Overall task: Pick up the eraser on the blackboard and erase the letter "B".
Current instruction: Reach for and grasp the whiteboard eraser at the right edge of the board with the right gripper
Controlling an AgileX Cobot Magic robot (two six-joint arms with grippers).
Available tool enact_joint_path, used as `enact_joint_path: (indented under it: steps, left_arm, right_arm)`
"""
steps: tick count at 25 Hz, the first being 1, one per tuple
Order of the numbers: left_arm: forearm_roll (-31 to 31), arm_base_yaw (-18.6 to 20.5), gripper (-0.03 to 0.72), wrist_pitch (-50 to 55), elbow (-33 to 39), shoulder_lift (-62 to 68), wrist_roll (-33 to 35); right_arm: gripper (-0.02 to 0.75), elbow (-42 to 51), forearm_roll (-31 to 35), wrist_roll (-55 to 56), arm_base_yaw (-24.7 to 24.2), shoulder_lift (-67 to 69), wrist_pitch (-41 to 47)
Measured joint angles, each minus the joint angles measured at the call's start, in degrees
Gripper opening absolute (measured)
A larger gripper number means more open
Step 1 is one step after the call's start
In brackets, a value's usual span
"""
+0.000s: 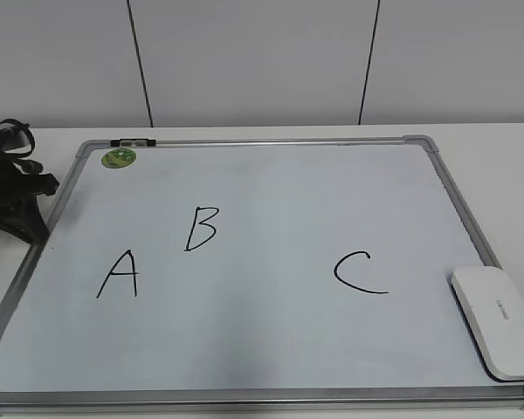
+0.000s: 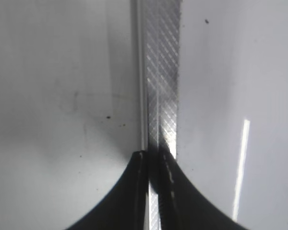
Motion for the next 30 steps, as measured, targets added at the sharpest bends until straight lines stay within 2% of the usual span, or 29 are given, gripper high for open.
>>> enact_joint_path:
  steps: [8,13,16,25,30]
  left_arm:
    - [0.0,0.0,0.025,0.0,0.0,0.0,0.0]
    - [0.0,0.0,0.025,0.0,0.0,0.1,0.0]
    - [0.0,0.0,0.026,0.0,0.0,0.1,0.0]
    - [0.0,0.0,0.029,0.1,0.0,0.1,0.0]
    - [-0.2,0.0,0.031,0.1,0.0,0.1,0.0]
  right_arm:
    - [0.59,0.0,-0.3,0.0,0.0,0.0,0.0]
    - [0.59,0.0,-8.6,0.0,0.0,0.0,-0.6]
    - [0.59,0.0,-9.8,0.0,0.0,0.0,-0.8]
    - [0.59,0.0,-8.3,0.0,0.0,0.0,-0.8]
    - [0.59,0.0,-4.6,0.1,0.0,0.0,-0.8]
